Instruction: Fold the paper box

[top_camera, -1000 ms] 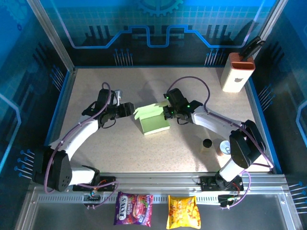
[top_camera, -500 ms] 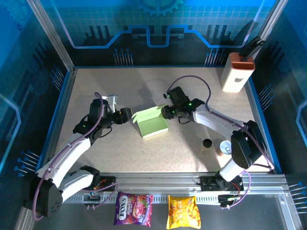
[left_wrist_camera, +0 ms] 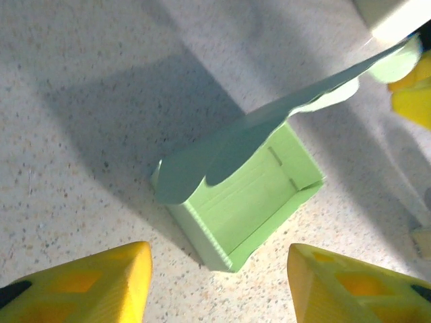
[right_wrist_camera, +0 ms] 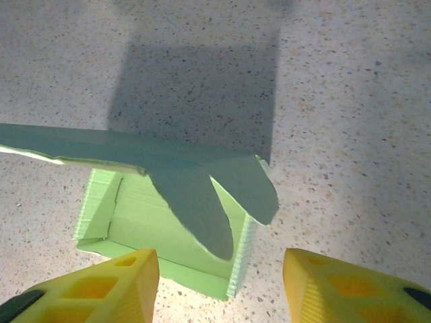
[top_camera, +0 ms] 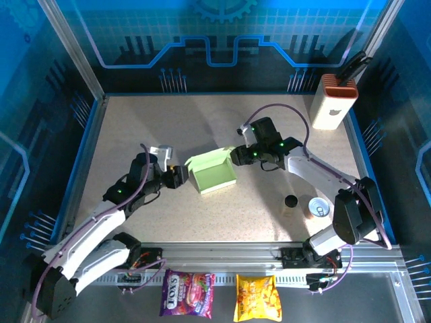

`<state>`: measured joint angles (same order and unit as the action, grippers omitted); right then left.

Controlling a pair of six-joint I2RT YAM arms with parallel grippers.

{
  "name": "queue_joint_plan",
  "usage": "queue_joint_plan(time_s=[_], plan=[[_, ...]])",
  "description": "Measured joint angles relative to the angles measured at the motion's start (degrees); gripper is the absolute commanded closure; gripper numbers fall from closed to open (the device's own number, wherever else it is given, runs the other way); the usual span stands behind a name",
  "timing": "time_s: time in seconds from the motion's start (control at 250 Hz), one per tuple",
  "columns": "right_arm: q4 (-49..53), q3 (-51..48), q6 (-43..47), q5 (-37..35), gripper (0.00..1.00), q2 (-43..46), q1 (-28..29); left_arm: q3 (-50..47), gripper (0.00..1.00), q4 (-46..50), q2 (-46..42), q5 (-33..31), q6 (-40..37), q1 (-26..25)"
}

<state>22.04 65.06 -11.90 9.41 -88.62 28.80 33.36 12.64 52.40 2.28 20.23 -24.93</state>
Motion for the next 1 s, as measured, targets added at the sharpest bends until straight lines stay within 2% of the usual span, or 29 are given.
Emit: queue_joint_plan(time_s=[0.136, 0.296, 0.44, 0.519, 0.675, 0.839, 0.999], plan=[[-1.75, -0.59, 0.61, 1.53, 0.48, -1.84, 0.0, -0.44, 0.37, -2.03, 4.9, 0.0, 0.85, -0.35], [-5.14, -0.74, 1.33, 1.6, 0.51, -3.69, -0.07, -0.28, 0.36, -4.87, 9.84, -0.76, 0.85, -0.59], [-8.09, -0.74, 1.88, 1.79, 0.58, -5.38, -0.42, 1.62, 0.36, -6.19, 13.09, -1.9, 0.83, -0.59], [-8.87, -0.74, 2.36, 1.81, 0.66, -6.1, -0.5, 2.99, 0.39, -7.34, 14.75, -2.54, 0.83, -0.59], [-9.25, -0.74, 2.56, 1.75, 0.8, -6.67, -0.52, 5.53, 0.51, -8.68, 17.14, -2.78, 0.55, -0.59], [-9.66, -0.74, 2.69, 1.75, 0.86, -6.67, -0.52, 7.34, 0.61, -9.09, 18.73, -2.95, 0.5, -0.59], [-9.7, -0.74, 2.54, 1.68, 0.9, -6.67, -0.55, 9.18, 0.63, -8.7, 20.46, -3.15, 0.37, -0.59]])
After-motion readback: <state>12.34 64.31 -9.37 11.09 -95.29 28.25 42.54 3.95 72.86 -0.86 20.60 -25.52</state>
